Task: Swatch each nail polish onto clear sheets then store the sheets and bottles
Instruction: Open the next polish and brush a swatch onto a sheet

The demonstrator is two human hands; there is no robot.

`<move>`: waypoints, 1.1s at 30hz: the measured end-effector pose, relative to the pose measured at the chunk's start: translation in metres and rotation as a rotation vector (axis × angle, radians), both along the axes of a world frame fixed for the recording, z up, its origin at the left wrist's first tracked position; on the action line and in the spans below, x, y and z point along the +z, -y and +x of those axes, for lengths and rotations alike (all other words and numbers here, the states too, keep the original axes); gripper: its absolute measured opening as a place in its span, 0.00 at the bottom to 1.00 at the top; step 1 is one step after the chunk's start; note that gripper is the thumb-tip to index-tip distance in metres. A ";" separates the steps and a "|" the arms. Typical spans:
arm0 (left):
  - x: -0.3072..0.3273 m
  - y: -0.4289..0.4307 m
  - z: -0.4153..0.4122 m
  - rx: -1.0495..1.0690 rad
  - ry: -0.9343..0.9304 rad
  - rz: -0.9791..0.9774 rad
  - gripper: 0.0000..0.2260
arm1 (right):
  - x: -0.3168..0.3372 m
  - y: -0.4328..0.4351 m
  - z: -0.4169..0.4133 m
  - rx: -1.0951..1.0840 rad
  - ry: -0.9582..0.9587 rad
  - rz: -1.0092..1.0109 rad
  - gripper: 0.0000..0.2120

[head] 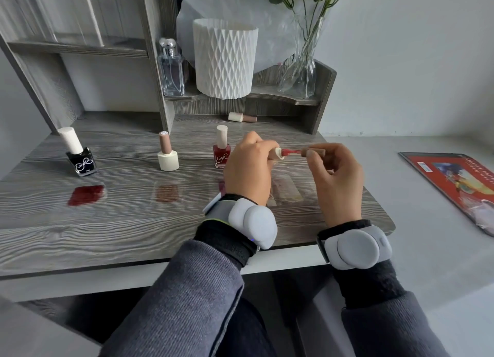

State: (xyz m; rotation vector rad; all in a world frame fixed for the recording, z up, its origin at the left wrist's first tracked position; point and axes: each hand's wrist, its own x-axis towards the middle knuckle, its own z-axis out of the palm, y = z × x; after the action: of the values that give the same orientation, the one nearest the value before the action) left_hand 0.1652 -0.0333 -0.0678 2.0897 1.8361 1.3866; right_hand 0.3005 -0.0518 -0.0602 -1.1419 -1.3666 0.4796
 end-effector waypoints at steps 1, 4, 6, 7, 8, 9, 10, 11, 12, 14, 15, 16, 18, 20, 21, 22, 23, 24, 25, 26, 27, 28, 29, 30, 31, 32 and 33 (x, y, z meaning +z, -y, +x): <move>0.000 0.000 -0.001 0.007 0.011 -0.013 0.11 | 0.000 0.000 0.000 -0.006 -0.025 0.008 0.04; 0.000 0.001 -0.001 0.029 0.004 -0.052 0.09 | 0.001 0.001 0.001 -0.014 -0.067 0.012 0.06; 0.002 0.003 -0.001 0.060 -0.020 -0.087 0.08 | 0.001 0.001 0.001 -0.023 -0.081 0.006 0.05; 0.002 0.003 -0.002 0.077 -0.029 -0.104 0.07 | 0.001 0.001 0.001 -0.025 -0.086 0.003 0.06; 0.003 0.003 -0.002 0.091 -0.035 -0.121 0.07 | 0.001 0.001 0.001 -0.025 -0.090 -0.001 0.06; 0.003 0.004 -0.002 0.102 -0.036 -0.137 0.07 | 0.001 0.001 0.001 -0.025 -0.094 -0.005 0.07; 0.003 0.004 -0.002 0.111 -0.035 -0.153 0.08 | 0.001 0.001 0.001 -0.023 -0.101 -0.010 0.08; 0.004 0.004 -0.002 0.120 -0.037 -0.163 0.08 | 0.001 0.001 0.001 -0.021 -0.110 -0.016 0.08; 0.004 0.004 -0.002 0.131 -0.046 -0.169 0.08 | 0.001 0.001 0.001 -0.018 -0.115 -0.022 0.07; 0.004 0.004 -0.002 0.148 -0.063 -0.182 0.09 | 0.000 -0.001 0.001 -0.013 -0.110 -0.041 0.03; 0.004 0.003 -0.002 0.150 -0.066 -0.197 0.09 | -0.001 -0.001 0.002 -0.010 -0.103 -0.052 0.02; 0.004 0.003 -0.002 0.147 -0.071 -0.215 0.09 | -0.001 -0.002 0.002 -0.005 -0.095 -0.062 0.02; 0.003 0.001 -0.003 0.137 -0.090 -0.251 0.10 | -0.002 -0.003 0.002 0.015 -0.073 -0.091 0.01; 0.003 0.002 -0.003 0.130 -0.103 -0.273 0.11 | -0.003 -0.004 0.001 0.037 -0.022 -0.126 0.01; 0.003 0.004 -0.003 0.128 -0.105 -0.273 0.12 | -0.003 -0.004 0.001 0.042 0.008 -0.138 0.02; 0.003 0.006 -0.004 0.131 -0.096 -0.262 0.12 | -0.003 -0.004 0.000 0.046 0.033 -0.146 0.03; 0.001 0.009 -0.006 0.137 -0.078 -0.238 0.12 | -0.003 -0.004 0.000 0.047 0.053 -0.152 0.03; 0.000 0.012 -0.008 0.146 -0.058 -0.197 0.11 | -0.003 -0.004 0.000 0.046 0.071 -0.156 0.02; -0.001 0.015 -0.011 0.155 -0.044 -0.143 0.09 | -0.003 -0.004 -0.001 0.041 0.089 -0.160 0.02; -0.002 0.017 -0.013 0.158 -0.038 -0.090 0.06 | -0.004 -0.005 -0.001 0.034 0.108 -0.164 0.02; -0.003 0.021 -0.016 0.145 -0.045 -0.054 0.05 | -0.004 -0.005 -0.001 0.028 0.127 -0.166 0.02; -0.002 0.022 -0.017 0.115 -0.071 -0.042 0.06 | -0.004 -0.006 0.000 0.018 0.149 -0.165 0.02; -0.002 0.024 -0.019 0.087 -0.116 -0.062 0.09 | -0.005 -0.006 0.000 0.012 0.172 -0.165 0.02; -0.002 0.028 -0.021 0.072 -0.178 -0.104 0.13 | -0.005 -0.006 -0.001 0.010 0.197 -0.166 0.02; -0.002 0.031 -0.022 0.063 -0.244 -0.151 0.17 | -0.005 -0.006 -0.001 0.006 0.220 -0.169 0.02; -0.002 0.033 -0.023 0.058 -0.305 -0.196 0.21 | -0.005 -0.006 -0.001 0.001 0.242 -0.172 0.02; -0.002 0.036 -0.025 0.055 -0.350 -0.231 0.24 | -0.006 -0.006 -0.001 -0.001 0.258 -0.175 0.02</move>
State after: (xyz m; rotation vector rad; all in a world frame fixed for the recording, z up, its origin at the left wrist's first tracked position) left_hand 0.1407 -0.0689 -0.0699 2.2830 2.0700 0.8024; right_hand 0.2994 -0.0455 -0.0659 -1.3842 -1.5698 0.4699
